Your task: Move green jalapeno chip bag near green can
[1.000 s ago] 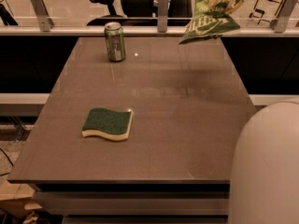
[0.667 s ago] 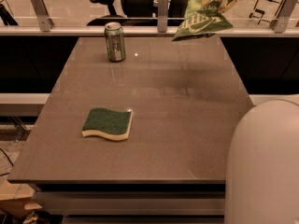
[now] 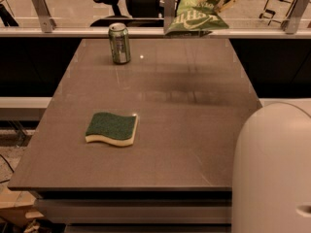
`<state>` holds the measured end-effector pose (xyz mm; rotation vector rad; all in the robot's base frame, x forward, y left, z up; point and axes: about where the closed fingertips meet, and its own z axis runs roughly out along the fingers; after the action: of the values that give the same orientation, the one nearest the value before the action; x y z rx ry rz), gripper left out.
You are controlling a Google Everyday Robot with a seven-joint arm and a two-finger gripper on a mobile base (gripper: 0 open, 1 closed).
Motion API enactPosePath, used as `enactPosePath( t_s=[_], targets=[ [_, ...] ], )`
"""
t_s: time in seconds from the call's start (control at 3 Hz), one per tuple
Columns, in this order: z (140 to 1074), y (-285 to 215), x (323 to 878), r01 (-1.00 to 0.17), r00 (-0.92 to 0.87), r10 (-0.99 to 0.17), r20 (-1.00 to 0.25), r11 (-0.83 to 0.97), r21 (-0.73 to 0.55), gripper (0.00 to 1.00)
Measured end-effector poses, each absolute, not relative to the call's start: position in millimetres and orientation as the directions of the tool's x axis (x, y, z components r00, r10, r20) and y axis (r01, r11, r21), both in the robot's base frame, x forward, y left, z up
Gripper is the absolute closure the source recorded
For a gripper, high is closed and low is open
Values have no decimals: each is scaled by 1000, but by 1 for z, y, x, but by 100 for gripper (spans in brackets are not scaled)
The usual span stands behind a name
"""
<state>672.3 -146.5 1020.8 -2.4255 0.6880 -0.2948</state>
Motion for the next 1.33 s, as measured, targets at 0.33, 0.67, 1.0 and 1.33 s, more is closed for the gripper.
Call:
enactPosePath(
  t_s=[0.33, 0.67, 1.0, 1.33],
  targets=[
    [1019, -126, 676, -369, 873, -487, -9, -648, -666, 100],
    [1018, -102, 679, -328, 904, -426, -43, -625, -708, 100],
    [1025, -92, 684, -307, 906, -423, -10, -640, -704, 100],
    [1031, -92, 688, -307, 894, -446, 35, -669, -677, 100]
  ],
)
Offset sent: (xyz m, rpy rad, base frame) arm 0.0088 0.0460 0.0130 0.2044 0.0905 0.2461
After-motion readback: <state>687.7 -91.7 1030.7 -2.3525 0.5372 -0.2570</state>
